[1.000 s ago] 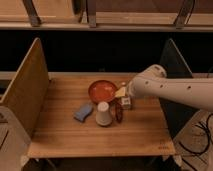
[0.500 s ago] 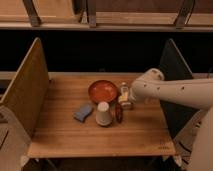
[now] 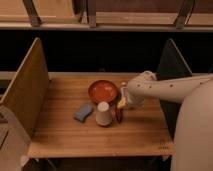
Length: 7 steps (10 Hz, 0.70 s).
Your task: Place the pepper on the white sponge
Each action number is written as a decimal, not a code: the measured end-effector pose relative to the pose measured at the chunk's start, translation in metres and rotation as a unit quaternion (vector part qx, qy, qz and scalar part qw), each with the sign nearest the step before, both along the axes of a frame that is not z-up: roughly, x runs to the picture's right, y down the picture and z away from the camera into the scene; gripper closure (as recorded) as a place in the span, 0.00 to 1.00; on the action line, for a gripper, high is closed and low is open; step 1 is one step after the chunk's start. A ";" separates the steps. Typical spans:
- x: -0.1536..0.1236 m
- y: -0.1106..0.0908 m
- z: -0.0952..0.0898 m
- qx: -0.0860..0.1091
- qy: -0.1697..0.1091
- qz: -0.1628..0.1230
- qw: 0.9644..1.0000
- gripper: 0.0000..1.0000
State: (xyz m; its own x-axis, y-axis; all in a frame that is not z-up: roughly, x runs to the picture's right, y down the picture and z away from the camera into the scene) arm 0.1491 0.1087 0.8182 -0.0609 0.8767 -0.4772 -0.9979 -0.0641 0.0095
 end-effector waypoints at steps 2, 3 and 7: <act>-0.002 0.002 0.000 -0.001 -0.005 -0.005 1.000 0.20; -0.007 0.010 0.004 -0.009 -0.012 -0.016 1.000 0.20; -0.028 0.025 0.012 -0.025 -0.031 -0.056 0.998 0.20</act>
State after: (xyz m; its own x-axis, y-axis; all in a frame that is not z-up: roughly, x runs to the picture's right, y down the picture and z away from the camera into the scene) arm 0.1208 0.1341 0.8301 0.0668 0.8519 -0.5195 -0.9976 0.0470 -0.0513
